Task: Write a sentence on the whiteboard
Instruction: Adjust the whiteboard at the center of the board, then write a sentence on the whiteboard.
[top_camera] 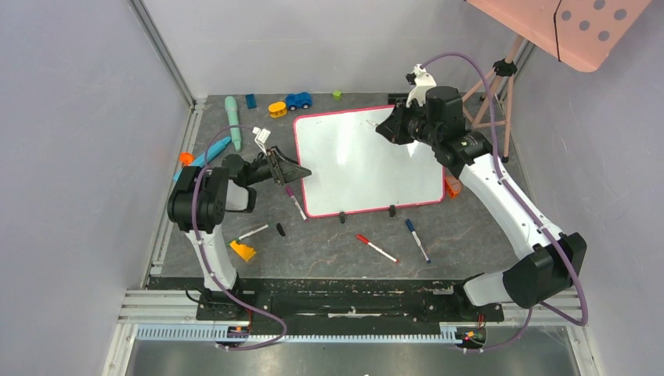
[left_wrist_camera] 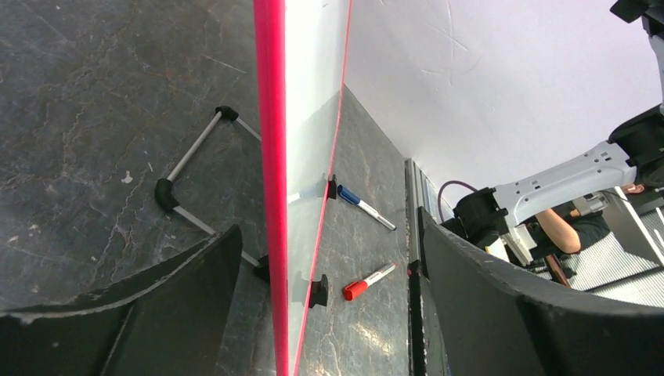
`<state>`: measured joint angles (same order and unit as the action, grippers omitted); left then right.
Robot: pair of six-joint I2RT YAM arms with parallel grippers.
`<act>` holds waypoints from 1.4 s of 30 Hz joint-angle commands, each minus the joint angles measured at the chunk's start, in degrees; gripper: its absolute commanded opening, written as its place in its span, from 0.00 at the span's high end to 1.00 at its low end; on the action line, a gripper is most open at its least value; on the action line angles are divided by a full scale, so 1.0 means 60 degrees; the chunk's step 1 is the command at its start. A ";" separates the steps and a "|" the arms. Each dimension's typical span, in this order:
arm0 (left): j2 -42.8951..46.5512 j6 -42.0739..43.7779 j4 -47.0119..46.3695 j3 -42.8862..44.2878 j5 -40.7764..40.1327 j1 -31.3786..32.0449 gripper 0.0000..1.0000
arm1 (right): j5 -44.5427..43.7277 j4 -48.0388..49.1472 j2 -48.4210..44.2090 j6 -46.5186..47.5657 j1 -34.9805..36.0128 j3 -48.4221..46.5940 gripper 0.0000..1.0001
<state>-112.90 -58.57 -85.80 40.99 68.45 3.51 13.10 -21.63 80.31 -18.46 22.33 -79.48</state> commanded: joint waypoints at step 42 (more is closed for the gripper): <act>0.0162 0.0113 -0.0568 -0.1190 0.0561 -0.1124 0.11 | -0.0197 0.1195 -0.0812 0.0264 -0.0016 0.0327 1.00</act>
<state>-112.71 -57.89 -85.73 30.59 71.07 -3.29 11.73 -18.09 78.11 -17.37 22.26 -77.87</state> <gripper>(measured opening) 0.959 0.119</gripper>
